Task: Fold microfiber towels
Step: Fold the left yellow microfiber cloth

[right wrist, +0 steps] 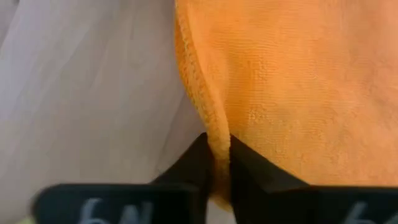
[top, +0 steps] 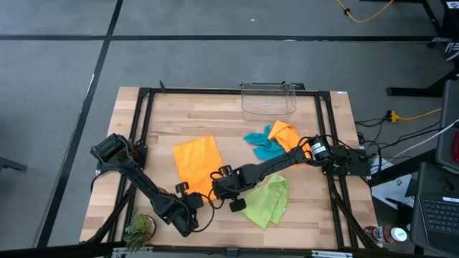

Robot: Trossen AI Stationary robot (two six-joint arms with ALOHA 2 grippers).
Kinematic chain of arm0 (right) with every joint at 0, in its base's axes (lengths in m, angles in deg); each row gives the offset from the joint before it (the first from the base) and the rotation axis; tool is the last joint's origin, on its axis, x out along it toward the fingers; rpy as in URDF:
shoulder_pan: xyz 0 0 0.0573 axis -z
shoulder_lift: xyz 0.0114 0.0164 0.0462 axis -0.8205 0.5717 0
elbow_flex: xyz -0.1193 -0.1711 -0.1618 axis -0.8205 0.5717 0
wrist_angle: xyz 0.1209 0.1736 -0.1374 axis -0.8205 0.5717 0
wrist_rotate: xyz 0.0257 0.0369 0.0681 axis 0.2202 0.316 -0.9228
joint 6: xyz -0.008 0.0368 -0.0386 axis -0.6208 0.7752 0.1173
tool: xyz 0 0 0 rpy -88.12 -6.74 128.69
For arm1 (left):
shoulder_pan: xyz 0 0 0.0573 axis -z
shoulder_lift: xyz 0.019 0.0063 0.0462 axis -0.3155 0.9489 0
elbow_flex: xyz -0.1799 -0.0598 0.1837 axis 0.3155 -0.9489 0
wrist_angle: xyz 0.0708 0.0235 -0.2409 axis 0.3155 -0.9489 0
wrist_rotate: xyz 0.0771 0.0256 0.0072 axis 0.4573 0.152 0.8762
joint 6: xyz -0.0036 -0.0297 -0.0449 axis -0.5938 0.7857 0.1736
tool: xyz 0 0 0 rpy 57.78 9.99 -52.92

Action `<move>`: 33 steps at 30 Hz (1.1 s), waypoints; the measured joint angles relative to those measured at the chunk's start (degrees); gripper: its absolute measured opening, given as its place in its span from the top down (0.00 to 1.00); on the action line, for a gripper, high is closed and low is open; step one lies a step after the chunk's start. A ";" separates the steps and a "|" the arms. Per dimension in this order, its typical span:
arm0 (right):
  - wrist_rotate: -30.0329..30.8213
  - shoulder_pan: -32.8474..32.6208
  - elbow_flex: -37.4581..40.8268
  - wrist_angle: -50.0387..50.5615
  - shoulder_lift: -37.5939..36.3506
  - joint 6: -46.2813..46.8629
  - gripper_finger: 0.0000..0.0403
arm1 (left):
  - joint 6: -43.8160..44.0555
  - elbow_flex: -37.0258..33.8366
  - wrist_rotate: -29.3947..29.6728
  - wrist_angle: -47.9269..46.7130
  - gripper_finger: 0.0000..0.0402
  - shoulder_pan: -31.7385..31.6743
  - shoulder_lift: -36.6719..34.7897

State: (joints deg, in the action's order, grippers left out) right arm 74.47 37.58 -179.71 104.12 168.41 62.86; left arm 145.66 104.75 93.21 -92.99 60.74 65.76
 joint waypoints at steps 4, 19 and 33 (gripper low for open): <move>1.46 -0.88 0.02 0.15 -0.39 2.18 0.97 | -1.04 -0.25 -0.16 1.57 0.99 0.48 -0.70; 5.66 -8.06 0.37 3.37 -7.70 9.40 0.99 | -7.60 10.83 -0.72 -0.75 1.00 2.39 -3.65; 32.66 -8.06 0.22 -0.53 -10.12 2.55 0.99 | -9.82 19.35 8.04 -30.05 1.00 0.92 -3.78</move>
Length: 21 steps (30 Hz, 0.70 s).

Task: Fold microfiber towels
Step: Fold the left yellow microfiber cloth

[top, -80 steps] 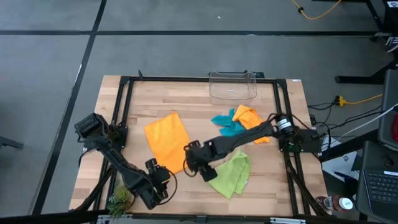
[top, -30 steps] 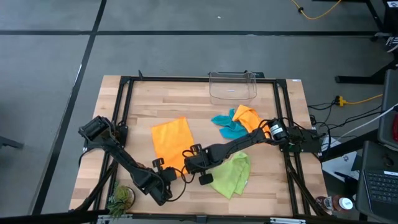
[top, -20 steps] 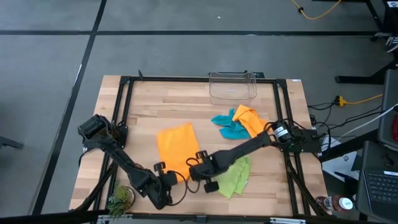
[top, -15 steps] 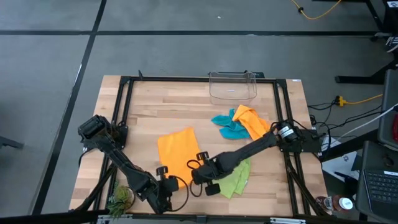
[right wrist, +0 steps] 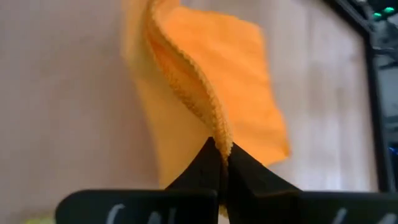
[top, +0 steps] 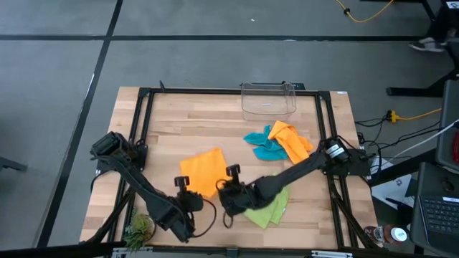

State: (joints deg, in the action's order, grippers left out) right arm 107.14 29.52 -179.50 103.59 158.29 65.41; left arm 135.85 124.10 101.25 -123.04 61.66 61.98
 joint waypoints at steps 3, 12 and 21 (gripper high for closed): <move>0.16 2.74 -0.02 -3.51 0.00 -2.50 0.99 | 0.90 -1.02 0.06 -3.40 1.00 -1.32 0.09; -3.39 9.71 -0.09 -6.44 2.19 -3.93 0.99 | -0.61 -4.88 -0.37 -5.41 1.00 -5.41 0.11; -4.54 13.51 -0.13 -8.87 5.47 -4.05 0.98 | -4.83 -10.20 0.39 -5.18 1.00 -8.47 0.09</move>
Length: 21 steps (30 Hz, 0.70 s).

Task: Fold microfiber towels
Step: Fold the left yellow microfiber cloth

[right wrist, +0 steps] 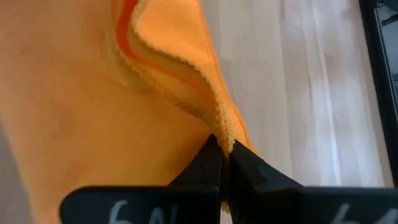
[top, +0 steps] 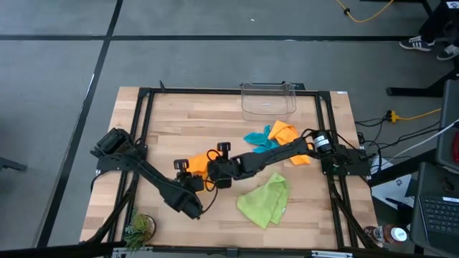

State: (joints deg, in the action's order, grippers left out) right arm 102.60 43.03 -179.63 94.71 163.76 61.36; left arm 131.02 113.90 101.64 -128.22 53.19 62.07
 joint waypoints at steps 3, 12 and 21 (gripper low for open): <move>0.01 1.13 0.00 -1.12 1.06 0.22 0.98 | -0.15 -1.43 2.02 0.02 1.00 -0.75 0.00; 0.44 3.60 0.00 -2.84 1.81 1.26 0.98 | -0.18 -6.45 3.63 2.81 1.00 -3.66 0.00; -3.40 4.40 0.00 -2.76 1.81 2.71 0.79 | 0.32 -8.19 2.19 4.55 0.92 -5.23 0.00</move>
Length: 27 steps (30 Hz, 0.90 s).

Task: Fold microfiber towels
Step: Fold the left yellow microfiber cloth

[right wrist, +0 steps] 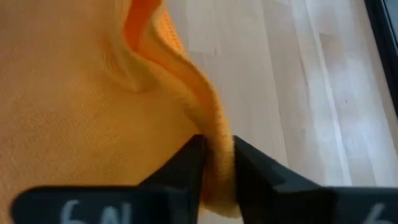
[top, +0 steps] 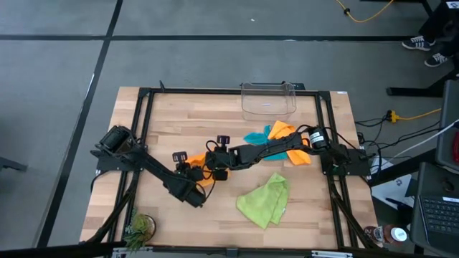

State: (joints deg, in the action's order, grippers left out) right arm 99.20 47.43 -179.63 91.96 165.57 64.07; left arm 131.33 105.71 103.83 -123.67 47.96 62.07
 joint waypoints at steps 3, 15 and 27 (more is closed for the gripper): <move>0.00 0.00 0.00 0.02 0.00 -0.49 0.71 | 0.65 0.00 -0.04 -0.02 0.87 -0.12 0.00; 0.39 0.00 0.00 0.19 0.00 -1.06 0.58 | 8.98 0.00 -6.42 -5.55 0.69 0.72 -1.18; 3.74 -0.51 -0.15 23.52 -7.85 16.41 0.60 | 22.25 0.07 -9.76 -6.07 0.68 6.64 -10.92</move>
State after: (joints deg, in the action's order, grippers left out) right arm 102.94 46.91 -179.78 115.47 157.71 80.48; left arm 153.58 105.78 94.07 -129.75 54.60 51.15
